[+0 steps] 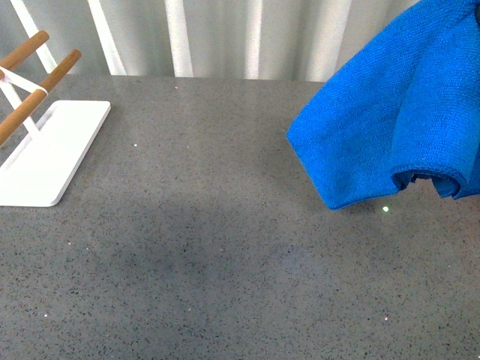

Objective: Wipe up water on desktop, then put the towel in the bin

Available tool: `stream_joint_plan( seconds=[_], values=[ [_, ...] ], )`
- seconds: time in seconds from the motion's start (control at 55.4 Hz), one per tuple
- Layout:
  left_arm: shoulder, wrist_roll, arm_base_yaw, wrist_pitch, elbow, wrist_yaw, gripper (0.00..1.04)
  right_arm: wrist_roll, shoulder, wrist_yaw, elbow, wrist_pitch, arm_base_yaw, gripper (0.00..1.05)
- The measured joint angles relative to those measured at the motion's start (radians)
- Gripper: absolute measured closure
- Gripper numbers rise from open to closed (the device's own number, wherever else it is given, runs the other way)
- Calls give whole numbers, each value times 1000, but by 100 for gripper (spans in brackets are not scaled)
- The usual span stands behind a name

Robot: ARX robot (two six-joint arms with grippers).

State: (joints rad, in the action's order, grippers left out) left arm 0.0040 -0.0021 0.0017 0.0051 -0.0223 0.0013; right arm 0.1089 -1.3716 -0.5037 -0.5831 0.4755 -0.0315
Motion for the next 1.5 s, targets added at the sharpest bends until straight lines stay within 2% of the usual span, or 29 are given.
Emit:
stream_joint_plan(
  seconds=[0.163, 0.181, 0.253, 0.343, 0.506, 0.614, 0.722, 0.813, 1.156, 1.282, 1.39, 1.499],
  values=[
    [0, 0, 0, -5, 0, 0, 101, 0, -29, 11, -2, 28, 3, 102],
    [0, -1, 0, -5, 0, 0, 99, 0, -44, 13, -6, 31, 4, 102],
    [0, 0, 0, -5, 0, 0, 83, -4, -124, 4, -40, 16, 7, 102],
    [0, 0, 0, -5, 0, 0, 69, 20, -229, 9, -101, -67, 8, 102],
    [0, 0, 0, -5, 0, 0, 41, 149, -445, 71, -199, -240, 12, 102],
    [0, 0, 0, -5, 0, 0, 25, 226, -552, 115, -209, -270, 27, 102],
    [0, 0, 0, -5, 0, 0, 6, 250, -612, 79, -209, -285, 64, 102],
    [0, 0, 0, -5, 0, 0, 8, 253, -617, 57, -209, -292, 91, 102],
    [0, 0, 0, -5, 0, 0, 7, 325, -657, 103, -241, -293, 190, 102],
    [0, 0, 0, -5, 0, 0, 7, 325, -700, 145, -304, -256, 167, 102],
    [0, 0, 0, -5, 0, 0, 7, 324, -753, 195, -382, -245, 125, 102],
    [0, 0, 0, -5, 0, 0, 7, 309, -814, 204, -476, -228, 71, 102]
  ],
)
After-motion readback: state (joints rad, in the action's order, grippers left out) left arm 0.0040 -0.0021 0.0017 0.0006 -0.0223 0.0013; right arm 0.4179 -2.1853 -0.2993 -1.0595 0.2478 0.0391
